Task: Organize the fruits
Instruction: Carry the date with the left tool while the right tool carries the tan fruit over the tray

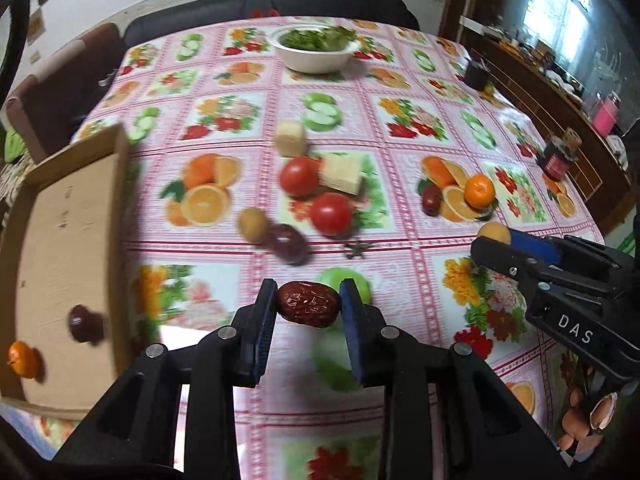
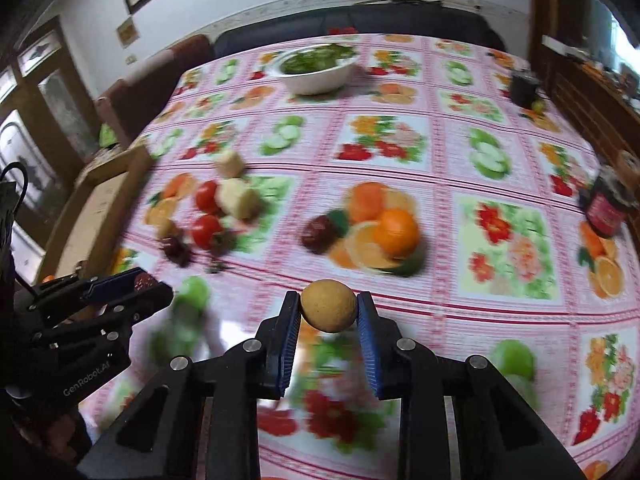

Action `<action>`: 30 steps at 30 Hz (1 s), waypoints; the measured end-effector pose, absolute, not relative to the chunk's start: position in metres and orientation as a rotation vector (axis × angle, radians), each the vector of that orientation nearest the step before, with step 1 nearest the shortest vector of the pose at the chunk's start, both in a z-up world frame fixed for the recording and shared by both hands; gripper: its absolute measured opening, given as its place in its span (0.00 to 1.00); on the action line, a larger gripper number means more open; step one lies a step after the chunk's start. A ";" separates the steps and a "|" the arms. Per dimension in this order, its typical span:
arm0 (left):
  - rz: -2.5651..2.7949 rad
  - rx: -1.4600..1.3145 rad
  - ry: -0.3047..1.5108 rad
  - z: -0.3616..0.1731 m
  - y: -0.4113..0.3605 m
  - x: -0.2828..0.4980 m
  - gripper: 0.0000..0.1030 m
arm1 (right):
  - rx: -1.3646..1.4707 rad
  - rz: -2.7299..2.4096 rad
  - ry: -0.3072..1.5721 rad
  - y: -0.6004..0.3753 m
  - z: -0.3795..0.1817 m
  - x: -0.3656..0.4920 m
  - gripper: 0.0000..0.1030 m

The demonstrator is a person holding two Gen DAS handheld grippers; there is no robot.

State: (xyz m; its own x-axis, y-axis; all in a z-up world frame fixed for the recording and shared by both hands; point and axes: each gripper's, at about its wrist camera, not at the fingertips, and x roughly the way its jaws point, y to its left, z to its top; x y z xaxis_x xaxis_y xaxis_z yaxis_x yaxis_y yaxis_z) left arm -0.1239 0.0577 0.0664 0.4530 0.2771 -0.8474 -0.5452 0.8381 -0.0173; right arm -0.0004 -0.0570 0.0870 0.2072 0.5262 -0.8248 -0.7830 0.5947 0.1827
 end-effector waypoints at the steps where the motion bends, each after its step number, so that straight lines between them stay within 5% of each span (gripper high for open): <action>1: 0.532 -0.307 0.973 0.068 0.061 -0.128 0.28 | -0.303 0.948 1.005 -0.052 0.088 -0.004 0.28; 30: 0.817 -0.426 0.907 0.086 0.157 -0.230 0.28 | -0.420 1.322 0.963 0.094 0.120 -0.104 0.28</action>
State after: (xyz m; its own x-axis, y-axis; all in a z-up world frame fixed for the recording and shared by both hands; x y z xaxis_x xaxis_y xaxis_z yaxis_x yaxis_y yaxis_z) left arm -0.2304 0.1571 0.0863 0.3529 0.4397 -0.8259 -0.7755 0.6314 0.0048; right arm -0.1041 0.0939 0.1199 -0.0481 0.6192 -0.7838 -0.9360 0.2461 0.2518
